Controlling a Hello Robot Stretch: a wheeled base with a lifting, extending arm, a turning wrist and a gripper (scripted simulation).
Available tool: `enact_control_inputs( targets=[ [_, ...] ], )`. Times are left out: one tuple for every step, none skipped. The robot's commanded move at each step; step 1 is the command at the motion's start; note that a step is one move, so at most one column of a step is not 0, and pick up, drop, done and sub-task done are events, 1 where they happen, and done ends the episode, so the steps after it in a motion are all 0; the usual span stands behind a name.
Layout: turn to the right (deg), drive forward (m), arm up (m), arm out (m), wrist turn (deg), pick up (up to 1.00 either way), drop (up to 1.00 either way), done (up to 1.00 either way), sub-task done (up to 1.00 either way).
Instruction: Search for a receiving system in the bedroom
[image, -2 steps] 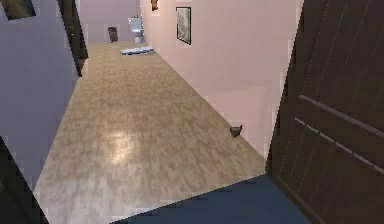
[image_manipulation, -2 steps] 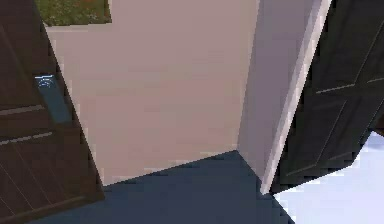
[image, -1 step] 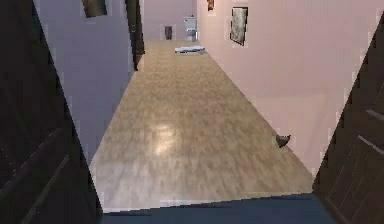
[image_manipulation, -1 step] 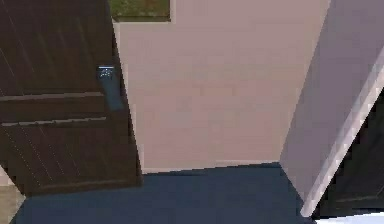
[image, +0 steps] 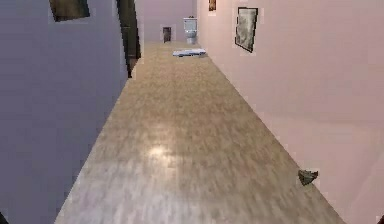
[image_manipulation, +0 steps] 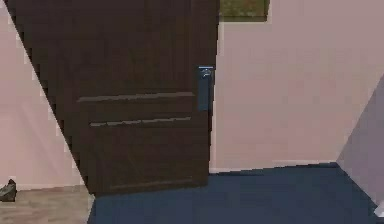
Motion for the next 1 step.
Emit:
enact_control_inputs(
  targets=[
    [-9.0, 0.00, 0.00, 0.00, 0.0, 0.00, 0.00, 0.00, 0.00]
  ],
)
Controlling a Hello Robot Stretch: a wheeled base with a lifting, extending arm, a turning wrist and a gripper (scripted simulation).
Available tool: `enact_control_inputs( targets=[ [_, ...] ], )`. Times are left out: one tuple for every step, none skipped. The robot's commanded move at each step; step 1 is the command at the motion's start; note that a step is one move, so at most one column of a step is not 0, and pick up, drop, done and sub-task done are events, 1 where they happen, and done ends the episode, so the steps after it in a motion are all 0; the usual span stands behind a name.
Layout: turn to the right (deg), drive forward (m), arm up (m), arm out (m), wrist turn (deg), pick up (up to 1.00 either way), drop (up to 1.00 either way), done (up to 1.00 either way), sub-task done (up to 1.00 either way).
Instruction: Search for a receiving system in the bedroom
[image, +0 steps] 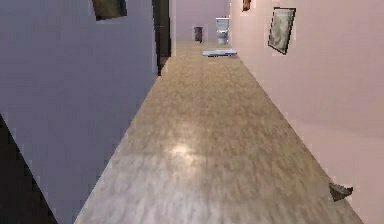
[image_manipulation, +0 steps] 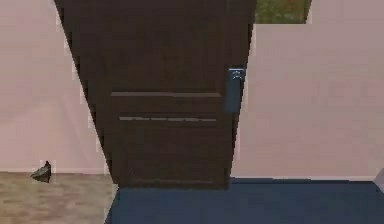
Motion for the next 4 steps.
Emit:
enact_control_inputs(
  targets=[
    [-3.0, 0.00, 0.00, 0.00, 0.0, 0.00, 0.00, 0.00, 0.00],
    [0.0, 1.00, 0.00, 0.00, 0.0, 0.00, 0.00, 0.00, 0.00],
    [0.0, 1.00, 0.00, 0.00, 0.0, 0.00, 0.00, 0.00, 0.00],
    [0.0, 1.00, 0.00, 0.00, 0.0, 0.00, 0.00, 0.00, 0.00]
  ],
)
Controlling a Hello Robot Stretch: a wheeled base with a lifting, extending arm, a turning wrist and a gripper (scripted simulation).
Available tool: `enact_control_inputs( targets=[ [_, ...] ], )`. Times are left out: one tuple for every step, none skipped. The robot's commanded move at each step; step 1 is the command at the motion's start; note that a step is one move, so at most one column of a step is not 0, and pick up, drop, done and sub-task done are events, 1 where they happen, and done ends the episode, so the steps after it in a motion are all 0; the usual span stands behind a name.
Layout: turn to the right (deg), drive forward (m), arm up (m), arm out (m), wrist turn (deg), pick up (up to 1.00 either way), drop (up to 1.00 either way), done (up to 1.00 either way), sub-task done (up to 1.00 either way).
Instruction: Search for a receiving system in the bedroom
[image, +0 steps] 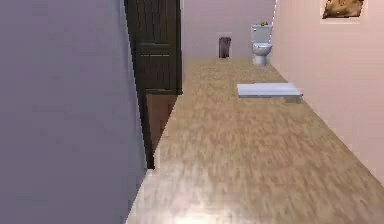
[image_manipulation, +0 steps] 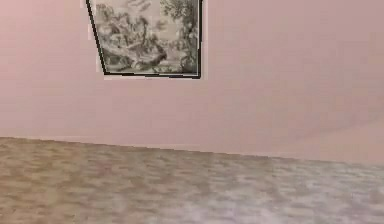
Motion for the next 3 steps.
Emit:
enact_control_inputs(
  targets=[
    [0.0, 1.00, 0.00, 0.00, 0.0, 0.00, 0.00, 0.00, 0.00],
    [3.0, 0.00, 0.00, 0.00, 0.0, 0.00, 0.00, 0.00, 0.00],
    [0.0, 0.80, 0.00, 0.00, 0.0, 0.00, 0.00, 0.00, 0.00]
  ],
)
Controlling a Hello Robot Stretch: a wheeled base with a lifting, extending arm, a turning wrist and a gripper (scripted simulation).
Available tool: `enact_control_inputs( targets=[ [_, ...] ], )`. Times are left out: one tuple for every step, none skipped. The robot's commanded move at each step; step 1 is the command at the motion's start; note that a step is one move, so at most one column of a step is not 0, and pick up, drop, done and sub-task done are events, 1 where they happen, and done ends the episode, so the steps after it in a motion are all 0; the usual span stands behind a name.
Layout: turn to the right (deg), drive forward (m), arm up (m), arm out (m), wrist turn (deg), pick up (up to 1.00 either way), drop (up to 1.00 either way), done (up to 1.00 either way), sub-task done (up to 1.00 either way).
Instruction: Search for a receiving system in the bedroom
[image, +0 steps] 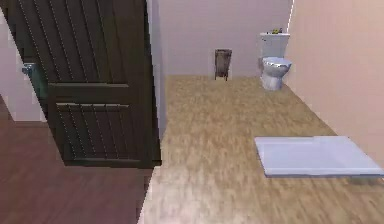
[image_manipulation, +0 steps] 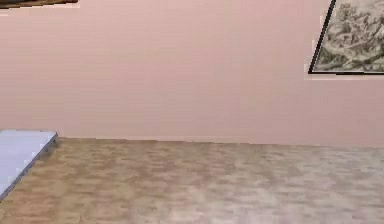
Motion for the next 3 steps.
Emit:
enact_control_inputs(
  targets=[
    [-33.0, 0.00, 0.00, 0.00, 0.0, 0.00, 0.00, 0.00, 0.00],
    [0.0, 0.35, 0.00, 0.00, 0.0, 0.00, 0.00, 0.00, 0.00],
    [-45.0, 0.00, 0.00, 0.00, 0.0, 0.00, 0.00, 0.00, 0.00]
  ],
)
